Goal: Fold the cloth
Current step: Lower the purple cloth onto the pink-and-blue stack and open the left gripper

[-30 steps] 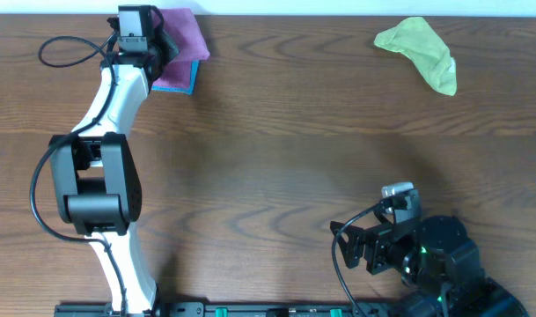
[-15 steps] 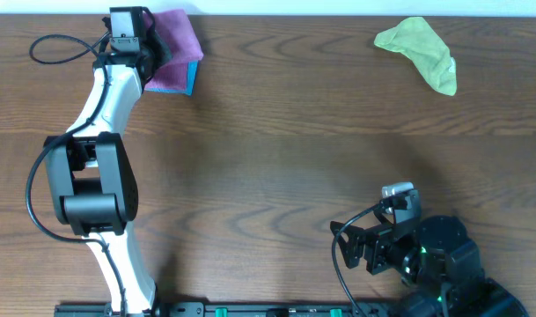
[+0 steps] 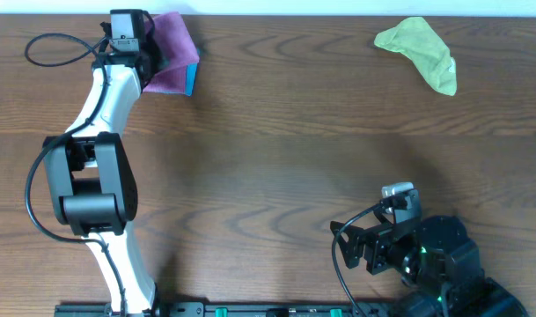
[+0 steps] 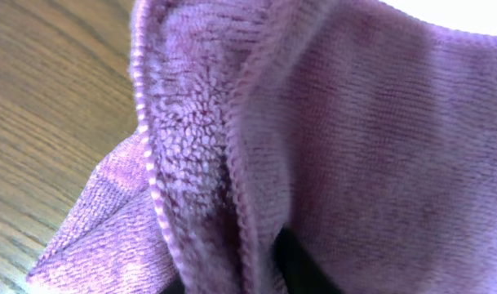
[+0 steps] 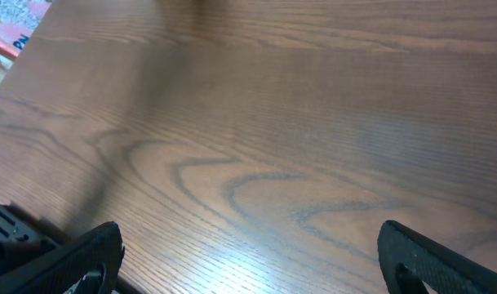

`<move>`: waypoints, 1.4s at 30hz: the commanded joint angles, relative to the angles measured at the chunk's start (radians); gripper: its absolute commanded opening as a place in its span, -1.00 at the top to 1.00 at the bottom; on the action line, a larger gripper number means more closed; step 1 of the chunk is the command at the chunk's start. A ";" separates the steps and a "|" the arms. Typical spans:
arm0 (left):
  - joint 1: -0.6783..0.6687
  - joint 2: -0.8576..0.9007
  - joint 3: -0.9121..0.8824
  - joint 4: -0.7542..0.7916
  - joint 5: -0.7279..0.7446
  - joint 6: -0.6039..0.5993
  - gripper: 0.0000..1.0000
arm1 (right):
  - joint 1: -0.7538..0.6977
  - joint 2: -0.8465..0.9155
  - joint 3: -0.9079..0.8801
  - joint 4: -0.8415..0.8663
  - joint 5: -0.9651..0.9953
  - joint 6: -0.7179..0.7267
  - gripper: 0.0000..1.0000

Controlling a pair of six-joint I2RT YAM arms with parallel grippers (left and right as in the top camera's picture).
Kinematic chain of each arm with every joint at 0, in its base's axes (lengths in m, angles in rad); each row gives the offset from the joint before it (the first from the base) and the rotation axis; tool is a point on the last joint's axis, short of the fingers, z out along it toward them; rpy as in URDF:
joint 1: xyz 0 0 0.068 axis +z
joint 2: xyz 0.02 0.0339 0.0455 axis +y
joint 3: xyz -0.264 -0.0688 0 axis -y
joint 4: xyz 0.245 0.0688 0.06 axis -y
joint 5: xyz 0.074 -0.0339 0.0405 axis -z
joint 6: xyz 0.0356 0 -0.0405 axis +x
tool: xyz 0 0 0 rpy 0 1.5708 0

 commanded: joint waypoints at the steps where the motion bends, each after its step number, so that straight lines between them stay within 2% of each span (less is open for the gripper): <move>1: 0.016 -0.024 0.026 -0.008 -0.029 0.014 0.42 | -0.005 -0.006 -0.005 -0.001 0.003 0.015 -0.99; 4: 0.016 -0.027 0.026 -0.011 -0.029 0.026 0.29 | -0.005 -0.006 -0.005 -0.001 0.003 0.015 -0.99; 8: 0.016 -0.041 0.026 -0.013 -0.030 0.050 0.23 | -0.005 -0.006 -0.005 -0.001 0.003 0.015 -0.98; 17: 0.018 -0.090 0.026 -0.029 -0.090 0.077 -0.19 | -0.005 -0.006 -0.005 -0.001 0.003 0.015 -0.98; 25: 0.021 -0.094 0.026 -0.060 -0.098 0.077 -0.22 | -0.005 -0.006 -0.005 -0.001 0.003 0.015 -0.99; 34: 0.026 -0.181 0.026 -0.133 -0.096 0.077 -0.42 | -0.005 -0.006 -0.005 -0.001 0.003 0.015 -0.99; 37: 0.026 -0.247 0.026 -0.187 -0.085 0.077 -0.64 | -0.005 -0.006 -0.005 -0.001 0.003 0.015 -0.98; 38: 0.026 -0.294 0.026 -0.222 -0.059 0.077 -0.91 | -0.005 -0.006 -0.005 -0.001 0.003 0.015 -0.98; 42: 0.026 -0.393 0.026 -0.297 0.006 0.071 -0.90 | -0.005 -0.006 -0.005 -0.001 0.003 0.015 -0.99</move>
